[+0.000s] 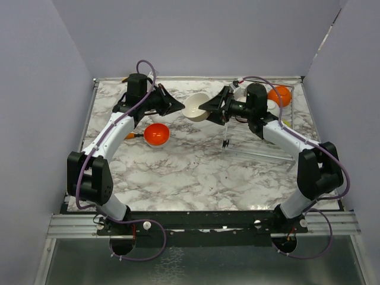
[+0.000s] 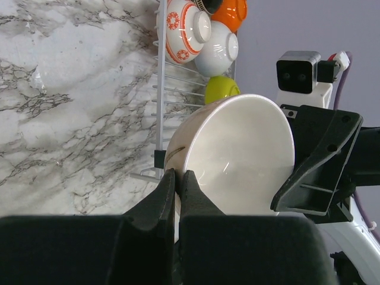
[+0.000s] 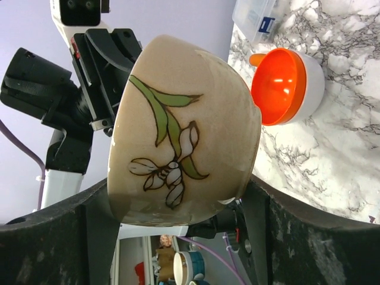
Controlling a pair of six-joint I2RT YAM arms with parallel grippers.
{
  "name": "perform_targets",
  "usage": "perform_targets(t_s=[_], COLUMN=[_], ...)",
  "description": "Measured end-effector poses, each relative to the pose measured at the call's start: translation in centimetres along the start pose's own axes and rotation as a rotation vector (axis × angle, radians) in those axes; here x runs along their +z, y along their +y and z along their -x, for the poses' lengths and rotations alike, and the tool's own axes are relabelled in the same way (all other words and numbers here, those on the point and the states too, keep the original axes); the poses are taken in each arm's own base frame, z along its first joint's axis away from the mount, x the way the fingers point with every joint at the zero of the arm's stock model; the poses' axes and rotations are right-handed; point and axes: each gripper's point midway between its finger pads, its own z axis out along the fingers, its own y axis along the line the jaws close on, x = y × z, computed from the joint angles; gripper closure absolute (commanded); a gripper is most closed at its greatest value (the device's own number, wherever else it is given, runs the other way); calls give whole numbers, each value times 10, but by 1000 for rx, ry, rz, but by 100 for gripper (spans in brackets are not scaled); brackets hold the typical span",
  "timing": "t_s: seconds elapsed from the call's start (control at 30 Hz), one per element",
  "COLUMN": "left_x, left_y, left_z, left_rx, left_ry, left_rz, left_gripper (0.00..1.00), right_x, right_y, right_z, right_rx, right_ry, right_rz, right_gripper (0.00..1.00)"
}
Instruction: Load the bowls into the dish rack
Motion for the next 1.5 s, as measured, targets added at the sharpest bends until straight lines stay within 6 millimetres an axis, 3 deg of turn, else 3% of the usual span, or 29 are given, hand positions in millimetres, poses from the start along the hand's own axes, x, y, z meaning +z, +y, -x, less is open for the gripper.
perform_targets(t_s=[0.1,0.27,0.57,0.77,1.03,1.23,1.5], left_x=[0,1,5,4,-2,-5,-10], left_y=[-1,-1,5,7,13,39,50], left_z=[-1,-1,-9,-12,-9,-12,-7], left_rx=[-3,2,-1,23,83,113,152], left_ry=[3,1,14,14,-19,-22,-34], left_rz=[-2,-7,-12,-13,25,149,225], left_gripper=[100,99,25,2,1,1,1], right_x=[2,2,2,-16,-61,-112,-168], right_y=[1,1,-14,-33,-62,-90,-103], right_z=[1,0,2,9,35,46,57], right_rx=[-1,0,0,-44,-172,-281,-419], right_ry=[6,7,-32,-122,-258,-298,-291], right_rz=[4,4,-75,-258,-620,-928,-1220], right_gripper=[28,45,55,57,57,57,56])
